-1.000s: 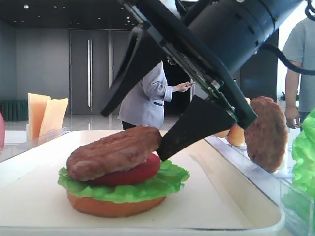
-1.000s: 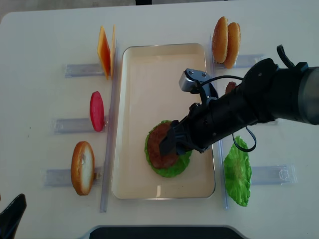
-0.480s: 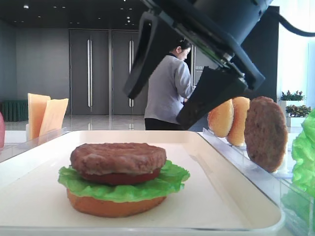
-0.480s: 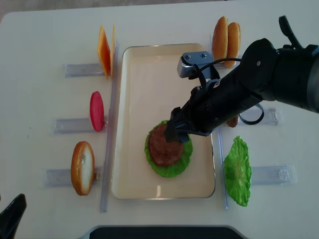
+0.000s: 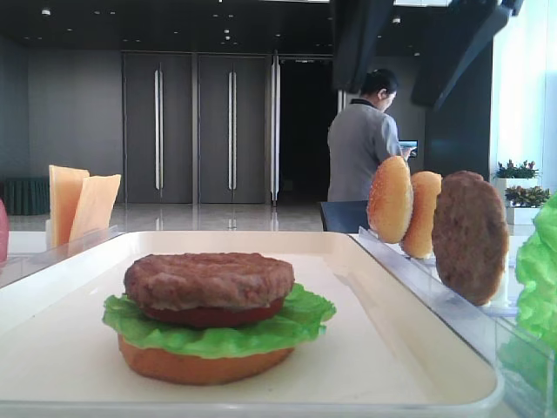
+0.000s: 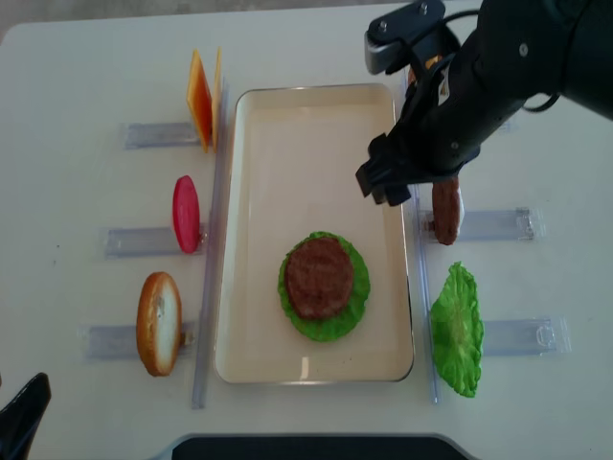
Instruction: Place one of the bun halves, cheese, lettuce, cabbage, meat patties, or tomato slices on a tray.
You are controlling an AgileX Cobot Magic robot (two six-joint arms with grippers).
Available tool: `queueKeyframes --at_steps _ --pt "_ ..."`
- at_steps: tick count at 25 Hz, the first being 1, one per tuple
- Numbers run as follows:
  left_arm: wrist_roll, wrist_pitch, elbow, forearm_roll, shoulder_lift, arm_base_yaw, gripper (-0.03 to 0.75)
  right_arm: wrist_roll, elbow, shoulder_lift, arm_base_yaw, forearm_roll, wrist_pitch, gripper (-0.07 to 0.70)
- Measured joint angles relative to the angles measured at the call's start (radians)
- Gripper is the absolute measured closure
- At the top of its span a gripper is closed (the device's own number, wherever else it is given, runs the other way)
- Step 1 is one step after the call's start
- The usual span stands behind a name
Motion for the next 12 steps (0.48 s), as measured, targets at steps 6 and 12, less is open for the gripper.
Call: queueKeyframes --at_steps 6,12 --pt "0.000 0.000 0.000 0.000 0.000 0.000 0.307 0.081 -0.205 -0.001 0.000 -0.169 0.198 0.129" --pt "0.000 0.000 0.000 0.000 0.000 0.000 0.307 0.090 -0.327 -0.002 -0.004 -0.189 0.255 0.129"
